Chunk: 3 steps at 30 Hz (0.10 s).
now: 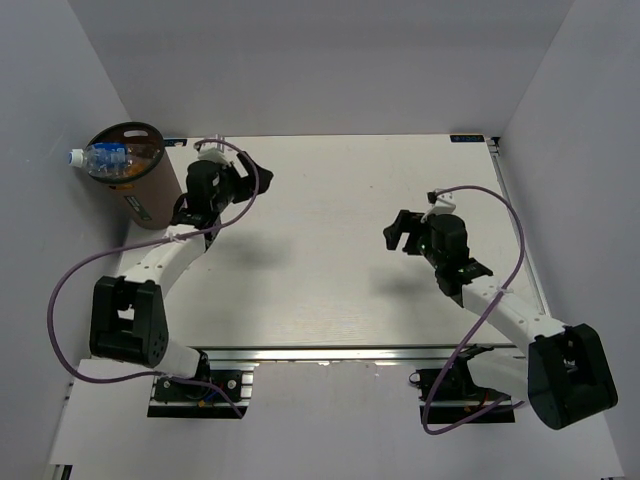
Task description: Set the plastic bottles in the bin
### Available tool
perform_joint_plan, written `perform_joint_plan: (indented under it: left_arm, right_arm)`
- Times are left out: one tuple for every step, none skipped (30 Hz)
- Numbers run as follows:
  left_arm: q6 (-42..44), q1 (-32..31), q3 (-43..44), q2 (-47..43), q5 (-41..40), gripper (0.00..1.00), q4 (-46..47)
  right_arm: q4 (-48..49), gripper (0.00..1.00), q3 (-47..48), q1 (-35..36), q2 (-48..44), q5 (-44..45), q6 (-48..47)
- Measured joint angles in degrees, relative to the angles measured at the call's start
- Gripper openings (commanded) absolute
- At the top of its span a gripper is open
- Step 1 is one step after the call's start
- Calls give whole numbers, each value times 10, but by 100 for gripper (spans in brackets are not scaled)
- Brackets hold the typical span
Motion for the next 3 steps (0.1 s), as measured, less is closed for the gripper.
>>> perform_joint_plan:
  left_arm:
    - [3, 0, -2, -8, -2, 98, 7]
    - [5, 0, -3, -14, -2, 98, 12]
    - [7, 0, -4, -18, -2, 98, 18]
  right_arm:
    - [1, 89, 0, 0, 0, 0, 0]
    - [2, 89, 0, 0, -1, -1, 0]
    - [3, 89, 0, 0, -2, -3, 0]
